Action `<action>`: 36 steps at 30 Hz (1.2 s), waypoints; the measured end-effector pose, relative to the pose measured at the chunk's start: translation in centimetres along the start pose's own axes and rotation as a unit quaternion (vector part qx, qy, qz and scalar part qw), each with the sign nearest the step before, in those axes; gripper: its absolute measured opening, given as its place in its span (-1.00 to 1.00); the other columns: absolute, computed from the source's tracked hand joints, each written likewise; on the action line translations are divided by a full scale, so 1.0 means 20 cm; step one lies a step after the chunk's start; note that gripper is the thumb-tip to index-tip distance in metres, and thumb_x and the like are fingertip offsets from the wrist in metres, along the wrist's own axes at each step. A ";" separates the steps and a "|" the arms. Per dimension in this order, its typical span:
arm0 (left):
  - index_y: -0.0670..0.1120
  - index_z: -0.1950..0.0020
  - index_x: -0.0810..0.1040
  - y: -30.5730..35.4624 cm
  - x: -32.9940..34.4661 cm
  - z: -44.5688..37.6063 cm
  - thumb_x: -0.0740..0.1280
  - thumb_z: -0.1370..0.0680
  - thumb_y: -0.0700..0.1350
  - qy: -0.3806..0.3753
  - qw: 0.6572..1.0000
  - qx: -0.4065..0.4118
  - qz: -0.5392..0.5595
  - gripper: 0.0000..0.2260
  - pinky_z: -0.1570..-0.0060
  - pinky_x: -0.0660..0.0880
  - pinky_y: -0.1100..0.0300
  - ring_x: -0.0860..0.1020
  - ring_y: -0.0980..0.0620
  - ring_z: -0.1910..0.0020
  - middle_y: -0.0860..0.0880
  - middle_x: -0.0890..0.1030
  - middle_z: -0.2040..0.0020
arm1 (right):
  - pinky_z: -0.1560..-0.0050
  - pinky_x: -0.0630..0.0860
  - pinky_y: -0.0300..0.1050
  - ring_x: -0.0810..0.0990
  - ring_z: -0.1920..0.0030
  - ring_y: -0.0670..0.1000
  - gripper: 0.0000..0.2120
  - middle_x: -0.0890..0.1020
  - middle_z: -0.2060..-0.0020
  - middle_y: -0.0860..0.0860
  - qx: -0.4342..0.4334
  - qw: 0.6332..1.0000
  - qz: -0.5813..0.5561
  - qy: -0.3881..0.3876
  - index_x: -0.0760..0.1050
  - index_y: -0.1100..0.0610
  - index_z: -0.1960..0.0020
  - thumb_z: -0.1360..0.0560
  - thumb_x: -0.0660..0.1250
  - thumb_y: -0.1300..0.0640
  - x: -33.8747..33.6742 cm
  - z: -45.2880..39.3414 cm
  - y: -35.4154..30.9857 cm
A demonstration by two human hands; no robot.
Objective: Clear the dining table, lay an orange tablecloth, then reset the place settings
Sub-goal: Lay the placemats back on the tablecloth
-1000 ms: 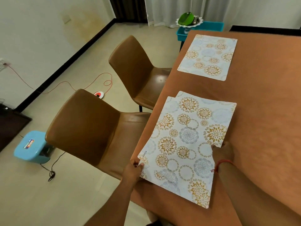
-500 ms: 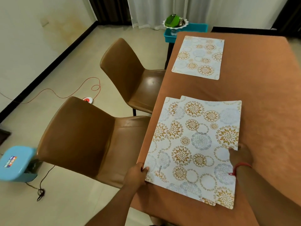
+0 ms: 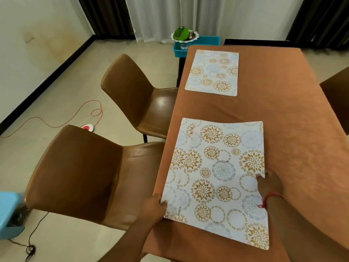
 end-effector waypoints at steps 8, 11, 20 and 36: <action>-0.09 -0.18 0.51 0.31 -0.07 0.03 0.31 -0.59 -0.01 0.133 0.977 0.132 -0.105 -0.78 0.19 0.39 0.22 0.55 0.01 0.08 -0.03 0.59 -0.06 | -0.21 0.50 0.16 0.54 -0.18 0.30 -0.72 0.58 -0.21 0.22 0.002 0.999 -0.044 0.023 0.48 0.23 -0.31 -0.63 0.22 0.19 -0.27 -0.08 0.12; -0.05 -0.12 0.50 0.58 0.01 0.02 0.24 -0.65 0.02 0.082 0.991 0.105 -0.032 -0.84 0.12 0.43 0.18 0.54 0.05 0.08 0.00 0.57 -0.01 | -0.23 0.49 0.18 0.54 -0.18 0.28 -0.74 0.59 -0.20 0.21 -0.004 0.997 -0.070 0.026 0.50 0.23 -0.28 -0.62 0.22 0.22 -0.41 -0.14 0.16; -0.11 -0.15 0.51 1.40 0.64 0.25 0.23 -0.58 -0.37 -0.070 0.938 -0.053 0.335 -0.77 0.28 0.59 0.08 0.58 -0.11 0.19 -0.26 0.61 -0.01 | -0.01 0.40 -0.07 0.55 0.01 0.14 -0.77 0.62 -0.14 0.16 -0.022 0.995 -0.100 0.008 0.51 0.16 -0.25 -0.63 0.21 0.19 -1.08 -0.47 0.45; -0.08 -0.50 0.37 1.88 1.19 0.42 0.23 -0.66 0.08 0.042 0.997 -0.037 -0.062 -0.55 -0.39 0.29 0.23 0.41 -0.01 -0.42 -0.06 0.44 -0.45 | -0.21 0.53 0.09 0.58 -0.14 0.13 -0.71 0.61 -0.21 0.10 -0.033 0.992 -0.082 -0.090 0.49 0.10 -0.34 -0.64 0.21 0.22 -1.52 -0.81 0.90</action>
Point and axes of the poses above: each hand's wrist, its own z-axis away from the middle knuckle, its own x-axis out of the palm, y = z × x, the point moved 5 cm from there along -z, towards the middle knuckle
